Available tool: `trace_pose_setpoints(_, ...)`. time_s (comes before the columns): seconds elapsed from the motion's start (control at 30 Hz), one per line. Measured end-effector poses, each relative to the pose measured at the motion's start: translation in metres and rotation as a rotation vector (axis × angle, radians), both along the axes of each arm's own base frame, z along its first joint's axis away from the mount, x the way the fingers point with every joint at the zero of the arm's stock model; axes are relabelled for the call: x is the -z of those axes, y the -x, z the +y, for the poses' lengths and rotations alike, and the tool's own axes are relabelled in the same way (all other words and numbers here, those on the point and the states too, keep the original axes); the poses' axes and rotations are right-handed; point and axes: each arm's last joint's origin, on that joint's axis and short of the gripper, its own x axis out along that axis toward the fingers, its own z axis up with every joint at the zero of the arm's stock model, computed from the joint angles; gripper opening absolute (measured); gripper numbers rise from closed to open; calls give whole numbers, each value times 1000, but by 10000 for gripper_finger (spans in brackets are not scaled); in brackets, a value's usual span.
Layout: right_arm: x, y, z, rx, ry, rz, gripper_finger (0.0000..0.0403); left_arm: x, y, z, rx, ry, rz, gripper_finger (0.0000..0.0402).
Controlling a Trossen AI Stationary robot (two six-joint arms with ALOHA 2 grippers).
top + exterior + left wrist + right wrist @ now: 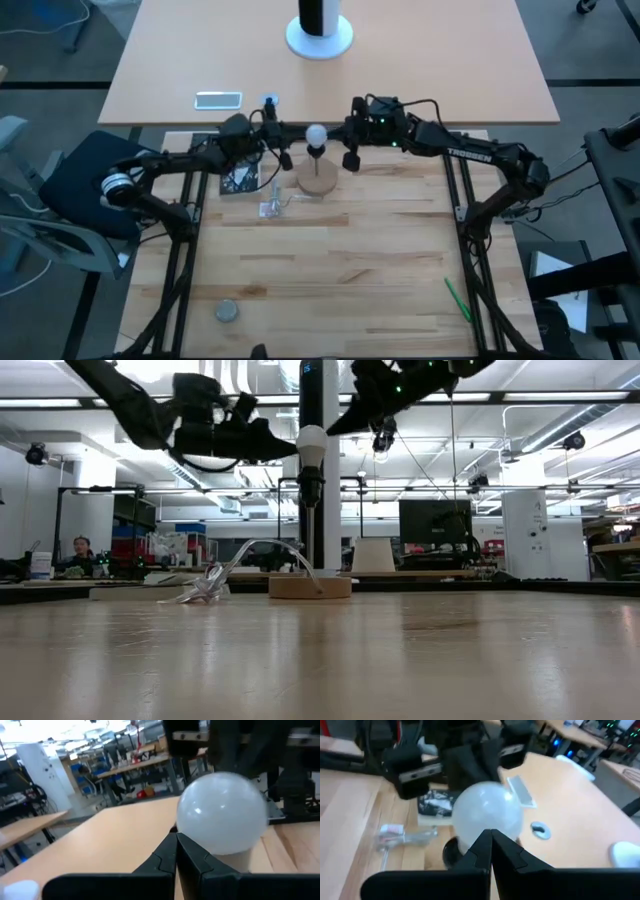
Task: Screw lightbulb
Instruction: Remove the lightbulb from the lamp
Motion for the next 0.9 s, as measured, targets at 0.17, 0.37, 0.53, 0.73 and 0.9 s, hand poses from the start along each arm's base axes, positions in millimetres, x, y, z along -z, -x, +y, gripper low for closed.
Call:
trace_pose_setpoints(0.17, 12, -2, -3, 7, -13, -9, 0, 2, -7, 4, -1, 30, 41, 0)
trace_pose_setpoints(0.37, 15, -3, -4, 30, -25, -47, 0, 1, -2, -1, 5, 31, 44, 0)
trace_pose_setpoints(0.53, 15, -3, -7, 116, -10, -43, 0, -5, 9, -13, 45, 53, 72, 0)
trace_pose_setpoints(0.73, 15, 3, -4, 121, -4, 5, 0, -15, 20, -17, -45, 33, 94, 0)
trace_pose_setpoints(0.9, -1, 19, 4, 89, 6, 3, 0, -16, 21, -18, -49, -3, 101, 0)
